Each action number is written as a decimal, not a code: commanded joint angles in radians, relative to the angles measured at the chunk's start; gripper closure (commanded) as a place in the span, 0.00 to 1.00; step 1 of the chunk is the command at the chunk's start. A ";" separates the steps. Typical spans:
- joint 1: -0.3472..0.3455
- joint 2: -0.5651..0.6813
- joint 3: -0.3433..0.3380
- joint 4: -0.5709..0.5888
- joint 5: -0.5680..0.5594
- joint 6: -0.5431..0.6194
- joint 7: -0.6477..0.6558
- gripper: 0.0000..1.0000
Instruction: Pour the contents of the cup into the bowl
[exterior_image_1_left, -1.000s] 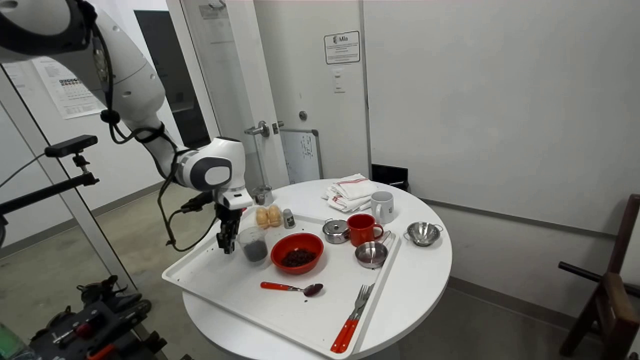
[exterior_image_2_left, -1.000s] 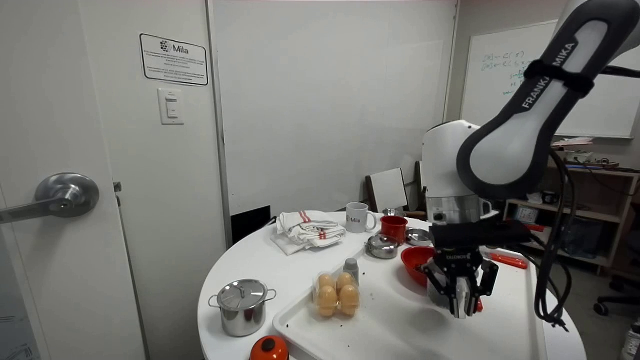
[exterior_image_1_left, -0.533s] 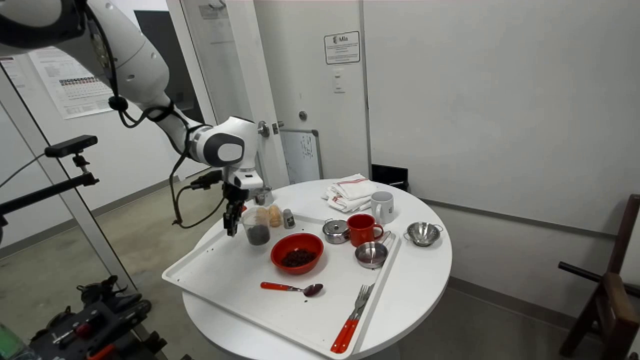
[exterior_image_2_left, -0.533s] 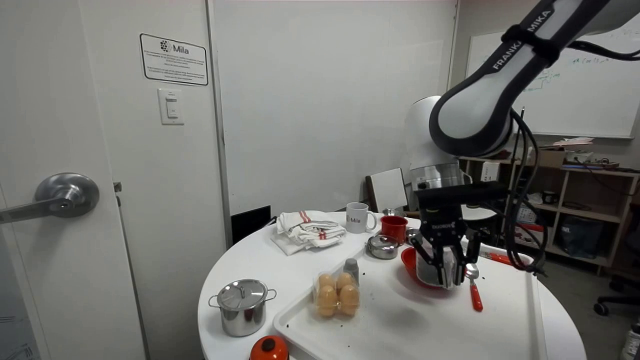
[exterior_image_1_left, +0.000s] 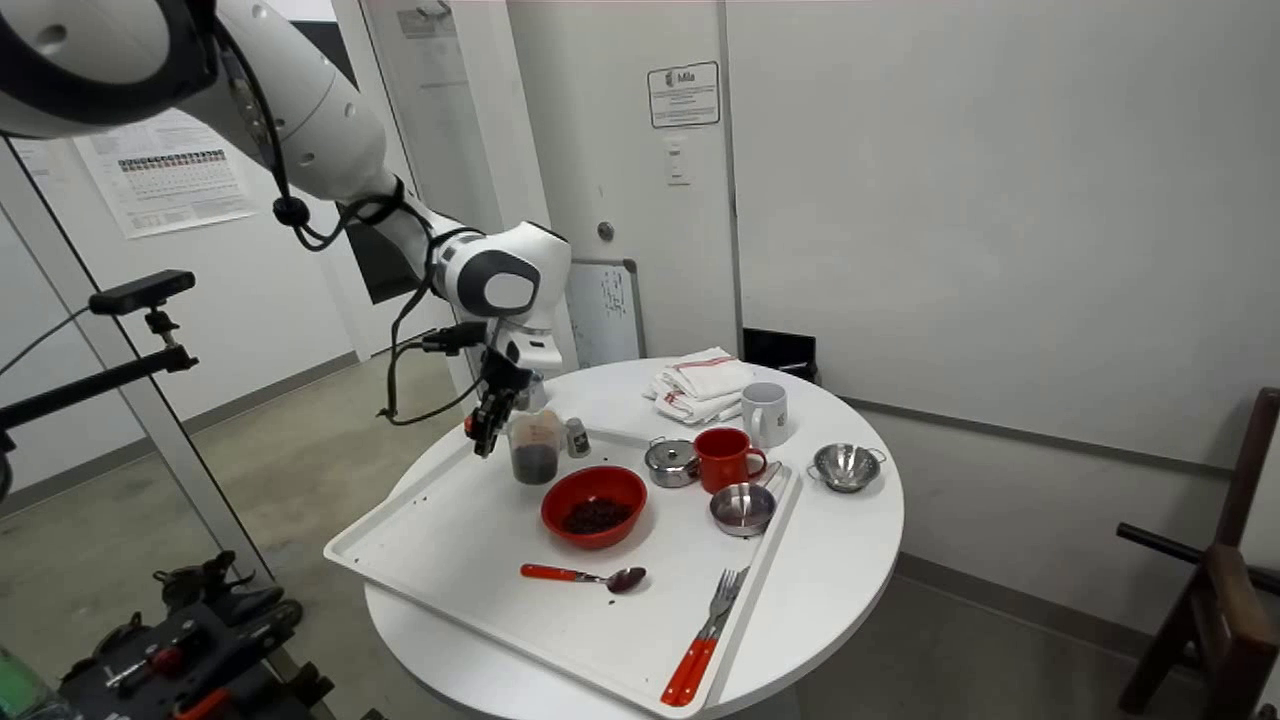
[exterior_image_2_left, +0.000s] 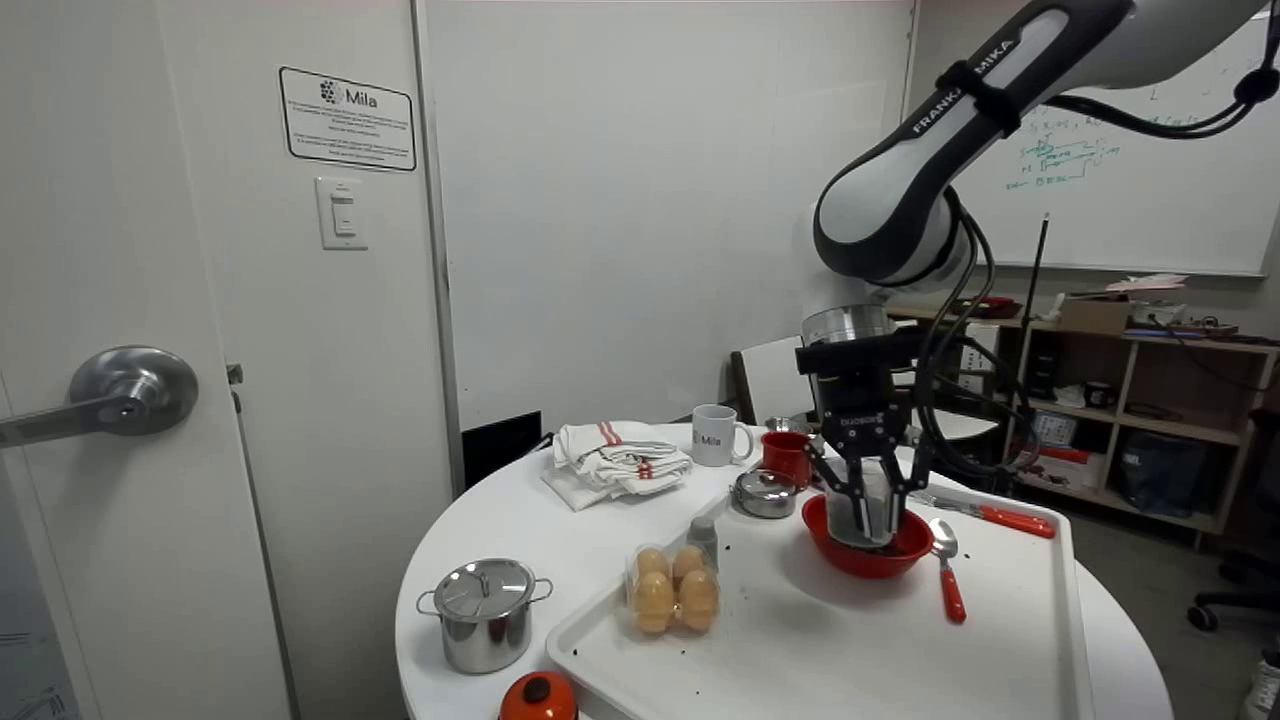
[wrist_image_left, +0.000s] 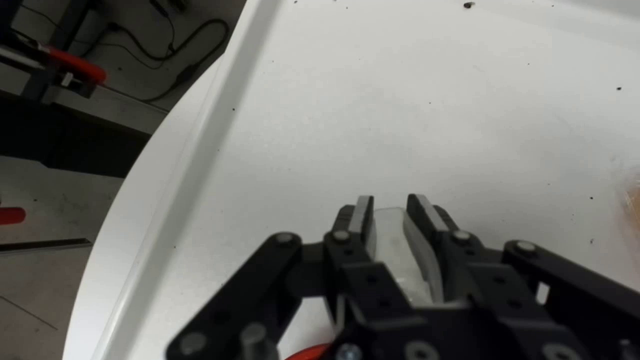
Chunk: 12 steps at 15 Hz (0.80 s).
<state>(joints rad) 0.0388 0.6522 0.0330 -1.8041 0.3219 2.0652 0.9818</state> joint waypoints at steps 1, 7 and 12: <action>-0.025 0.044 0.004 0.065 0.073 -0.073 -0.032 0.91; -0.013 0.036 -0.004 0.050 0.061 -0.141 -0.127 0.92; 0.000 0.036 -0.015 0.040 0.084 -0.117 -0.115 0.91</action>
<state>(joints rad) 0.0242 0.6874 0.0343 -1.7675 0.3953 1.9532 0.8727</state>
